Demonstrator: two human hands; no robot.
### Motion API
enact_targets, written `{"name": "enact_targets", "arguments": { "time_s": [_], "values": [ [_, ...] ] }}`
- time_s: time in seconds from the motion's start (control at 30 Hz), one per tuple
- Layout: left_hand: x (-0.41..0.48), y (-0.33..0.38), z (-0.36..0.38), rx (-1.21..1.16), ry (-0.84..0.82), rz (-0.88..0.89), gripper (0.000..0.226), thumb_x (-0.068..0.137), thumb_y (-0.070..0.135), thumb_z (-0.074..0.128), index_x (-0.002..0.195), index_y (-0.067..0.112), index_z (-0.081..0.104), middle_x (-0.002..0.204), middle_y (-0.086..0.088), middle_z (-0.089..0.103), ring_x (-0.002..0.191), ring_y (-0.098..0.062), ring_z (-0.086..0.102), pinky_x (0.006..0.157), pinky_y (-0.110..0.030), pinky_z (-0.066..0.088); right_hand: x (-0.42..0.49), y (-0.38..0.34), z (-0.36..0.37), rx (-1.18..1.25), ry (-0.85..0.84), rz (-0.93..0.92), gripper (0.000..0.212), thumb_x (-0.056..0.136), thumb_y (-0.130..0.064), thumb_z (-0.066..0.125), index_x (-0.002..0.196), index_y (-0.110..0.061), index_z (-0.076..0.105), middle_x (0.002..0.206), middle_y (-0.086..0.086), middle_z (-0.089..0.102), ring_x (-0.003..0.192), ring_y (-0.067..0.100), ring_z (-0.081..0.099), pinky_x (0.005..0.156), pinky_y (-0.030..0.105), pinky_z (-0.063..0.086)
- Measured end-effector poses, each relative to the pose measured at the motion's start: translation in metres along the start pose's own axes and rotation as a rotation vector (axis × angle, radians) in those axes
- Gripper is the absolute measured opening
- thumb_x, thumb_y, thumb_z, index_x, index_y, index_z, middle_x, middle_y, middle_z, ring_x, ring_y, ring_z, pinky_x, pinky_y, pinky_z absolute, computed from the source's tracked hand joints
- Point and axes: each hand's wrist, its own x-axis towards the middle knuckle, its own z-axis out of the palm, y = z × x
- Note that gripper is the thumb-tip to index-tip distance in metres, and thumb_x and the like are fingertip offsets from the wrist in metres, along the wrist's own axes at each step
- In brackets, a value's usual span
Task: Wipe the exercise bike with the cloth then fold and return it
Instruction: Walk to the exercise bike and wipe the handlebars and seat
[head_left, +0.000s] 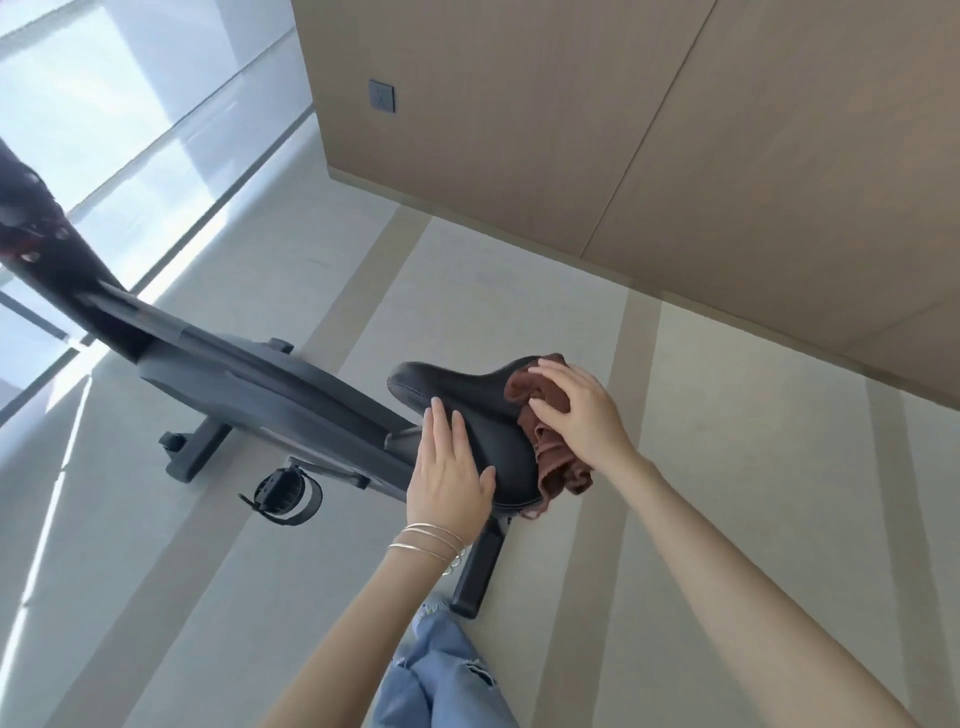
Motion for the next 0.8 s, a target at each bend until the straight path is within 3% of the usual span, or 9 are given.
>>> {"name": "enact_targets", "arguments": {
  "time_s": [0.1, 0.3, 0.5, 0.63, 0.73, 0.8],
  "values": [
    [-0.007, 0.005, 0.010, -0.078, 0.026, -0.016, 0.073, 0.095, 0.038, 0.043, 0.146, 0.001, 0.005, 0.156, -0.019, -0.005, 0.146, -0.030, -0.004, 0.121, -0.036, 0.006, 0.003, -0.001, -0.002, 0.015, -0.011, 0.004, 0.040, 0.086, -0.022, 0.063, 0.126, -0.020, 0.057, 0.135, -0.003, 0.055, 0.127, 0.020, 0.044, 0.102, 0.026, 0.031],
    [-0.016, 0.013, 0.019, -0.142, -0.092, -0.072, 0.091, 0.092, 0.050, 0.045, 0.146, 0.003, -0.011, 0.156, -0.018, -0.013, 0.146, -0.028, 0.005, 0.117, -0.035, 0.022, -0.044, 0.004, 0.020, -0.007, 0.168, -0.062, 0.040, 0.087, -0.018, 0.061, 0.127, -0.017, 0.056, 0.136, -0.001, 0.053, 0.131, 0.022, 0.040, 0.108, 0.031, 0.031],
    [-0.015, 0.015, 0.017, -0.110, -0.063, -0.086, 0.095, 0.088, 0.051, 0.051, 0.147, 0.005, -0.007, 0.157, -0.016, -0.008, 0.145, -0.028, 0.009, 0.115, -0.037, 0.026, 0.004, 0.003, -0.006, -0.170, -0.107, -0.169, 0.040, 0.085, -0.024, 0.062, 0.124, -0.025, 0.057, 0.133, -0.006, 0.055, 0.126, 0.018, 0.045, 0.102, 0.032, 0.035],
    [-0.015, 0.012, 0.021, -0.140, -0.040, -0.084, 0.095, 0.087, 0.052, 0.052, 0.148, 0.009, -0.006, 0.158, -0.014, -0.009, 0.145, -0.027, 0.013, 0.113, -0.036, 0.029, 0.048, -0.006, -0.011, -0.188, -0.239, -0.191, 0.035, 0.083, -0.030, 0.062, 0.119, -0.031, 0.059, 0.120, -0.007, 0.064, 0.109, 0.019, 0.058, 0.090, 0.030, 0.044],
    [-0.016, 0.014, 0.022, -0.136, -0.019, -0.090, 0.094, 0.085, 0.050, 0.051, 0.148, 0.009, -0.005, 0.158, -0.014, -0.007, 0.144, -0.027, 0.016, 0.109, -0.036, 0.035, 0.061, -0.001, -0.015, -0.167, -0.310, -0.270, 0.036, 0.083, -0.034, 0.062, 0.118, -0.036, 0.057, 0.120, -0.012, 0.063, 0.108, 0.015, 0.058, 0.091, 0.033, 0.047],
    [-0.015, 0.019, 0.024, -0.130, 0.009, -0.119, 0.094, 0.084, 0.051, 0.050, 0.147, 0.008, -0.004, 0.158, -0.015, -0.005, 0.144, -0.027, 0.017, 0.108, -0.035, 0.035, 0.052, 0.016, -0.021, -0.154, -0.326, -0.397, 0.041, 0.081, -0.033, 0.064, 0.121, -0.039, 0.054, 0.126, -0.017, 0.058, 0.117, 0.009, 0.051, 0.097, 0.031, 0.043]
  ]
}}
